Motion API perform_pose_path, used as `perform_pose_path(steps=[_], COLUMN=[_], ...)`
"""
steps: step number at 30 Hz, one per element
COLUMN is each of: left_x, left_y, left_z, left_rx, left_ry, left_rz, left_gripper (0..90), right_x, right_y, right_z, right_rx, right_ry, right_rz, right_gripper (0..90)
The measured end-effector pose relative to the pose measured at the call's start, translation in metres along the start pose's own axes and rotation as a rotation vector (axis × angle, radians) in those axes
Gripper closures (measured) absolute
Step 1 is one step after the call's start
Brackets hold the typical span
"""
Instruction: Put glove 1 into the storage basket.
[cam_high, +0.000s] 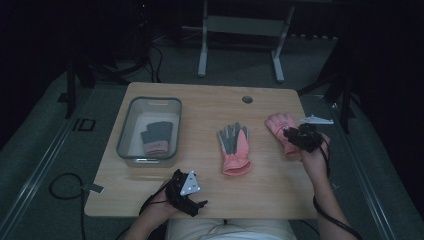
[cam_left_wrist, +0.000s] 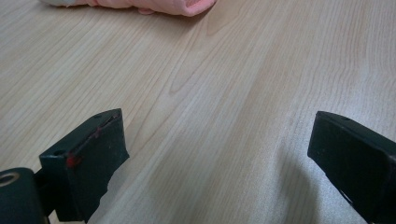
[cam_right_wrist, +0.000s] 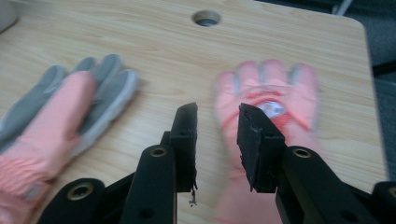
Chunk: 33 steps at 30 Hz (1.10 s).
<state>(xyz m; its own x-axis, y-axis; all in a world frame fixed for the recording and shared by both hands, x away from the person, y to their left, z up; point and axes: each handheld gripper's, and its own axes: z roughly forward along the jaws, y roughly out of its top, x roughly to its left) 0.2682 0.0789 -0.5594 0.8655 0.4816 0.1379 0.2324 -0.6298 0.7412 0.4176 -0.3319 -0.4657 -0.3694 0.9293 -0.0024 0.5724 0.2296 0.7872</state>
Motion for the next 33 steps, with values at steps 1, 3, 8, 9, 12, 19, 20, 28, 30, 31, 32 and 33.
perform_pose_path(steps=[1,3,8,9,12,19,20,28,30,31,32,33], left_x=[0.0,0.0,0.0,0.0,0.001,0.001,0.002,0.002,0.002,0.002,0.002,0.002], left_y=[0.0,0.0,-0.001,-0.001,-0.001,-0.002,-0.002,-0.003,-0.003,-0.003,-0.003,-0.003], left_z=[0.0,0.0,0.0,0.0,-0.001,-0.002,-0.002,-0.002,-0.002,-0.002,-0.002,-0.002], left_rx=[-0.003,-0.005,-0.001,-0.002,-0.012,-0.014,-0.014,-0.016,-0.016,-0.017,-0.018,-0.017], left_ry=[0.002,0.001,-0.001,-0.002,0.006,0.006,0.006,0.001,0.0,0.001,0.001,-0.001], left_rz=[-0.001,-0.006,-0.002,-0.003,-0.012,-0.014,-0.014,-0.025,-0.025,-0.026,-0.025,-0.024], left_gripper=[4.1,4.1,4.1,4.1,4.1,4.1,4.1,4.1,4.1,4.1,4.1,4.1], right_x=[-0.006,-0.017,-0.036,-0.038,-0.043,-0.051,-0.051,-0.052,-0.049,-0.048,-0.046,-0.044], right_y=[0.001,0.002,0.009,0.01,0.013,0.015,0.014,0.003,0.001,-0.001,-0.004,-0.006], right_z=[0.001,0.004,0.015,0.018,0.03,0.056,0.06,0.077,0.079,0.081,0.083,0.085], right_rx=[-0.003,0.012,0.037,0.045,0.075,0.133,0.146,0.177,0.184,0.187,0.192,0.19], right_ry=[-0.006,-0.025,-0.032,-0.031,-0.036,-0.054,-0.067,-0.05,-0.064,-0.067,-0.073,-0.081], right_rz=[0.001,0.005,-0.01,-0.013,-0.027,-0.029,-0.031,-0.034,-0.059,-0.066,-0.074,-0.086], right_gripper=[66.7,65.1,62.8,62.8,61.5,59.0,59.1,57.3,58.0,59.2,61.2,63.3])
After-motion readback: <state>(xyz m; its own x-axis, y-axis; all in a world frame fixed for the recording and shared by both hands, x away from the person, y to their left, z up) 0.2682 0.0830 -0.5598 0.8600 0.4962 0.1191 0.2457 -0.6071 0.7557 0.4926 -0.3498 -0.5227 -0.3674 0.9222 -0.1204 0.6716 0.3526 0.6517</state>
